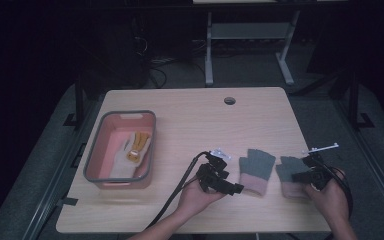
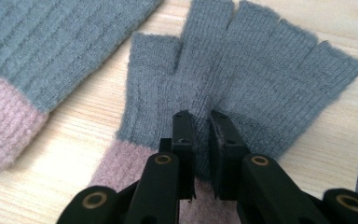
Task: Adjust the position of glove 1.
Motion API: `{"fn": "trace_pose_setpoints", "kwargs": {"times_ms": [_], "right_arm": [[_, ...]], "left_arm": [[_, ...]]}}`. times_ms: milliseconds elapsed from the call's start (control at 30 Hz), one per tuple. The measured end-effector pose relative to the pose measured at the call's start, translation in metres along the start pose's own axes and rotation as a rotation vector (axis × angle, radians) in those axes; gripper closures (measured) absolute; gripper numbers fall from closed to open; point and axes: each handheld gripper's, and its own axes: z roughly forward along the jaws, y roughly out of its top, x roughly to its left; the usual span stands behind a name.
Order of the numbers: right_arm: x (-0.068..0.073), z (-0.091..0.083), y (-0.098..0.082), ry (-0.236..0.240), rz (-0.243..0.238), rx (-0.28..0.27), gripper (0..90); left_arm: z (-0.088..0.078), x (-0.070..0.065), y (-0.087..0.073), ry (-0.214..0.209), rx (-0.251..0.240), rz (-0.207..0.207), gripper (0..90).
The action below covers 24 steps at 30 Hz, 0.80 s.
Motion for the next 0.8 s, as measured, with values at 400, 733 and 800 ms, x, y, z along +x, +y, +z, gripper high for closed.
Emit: {"fn": "trace_pose_setpoints", "kwargs": {"times_ms": [400, 733, 800], "right_arm": [[0.002, -0.016, 0.0, 0.036, 0.025, -0.039, 85.1], [0.027, -0.032, 0.014, 0.047, -0.003, -0.069, 85.1], [0.035, -0.034, 0.018, 0.053, -0.015, -0.071, 85.1]], "left_arm": [[-0.002, -0.001, 0.0, 0.003, -0.004, 0.012, 26.1], [-0.003, 0.0, 0.001, 0.007, -0.005, 0.02, 26.1], [-0.004, 0.0, 0.001, 0.008, -0.006, 0.017, 26.1]]}}
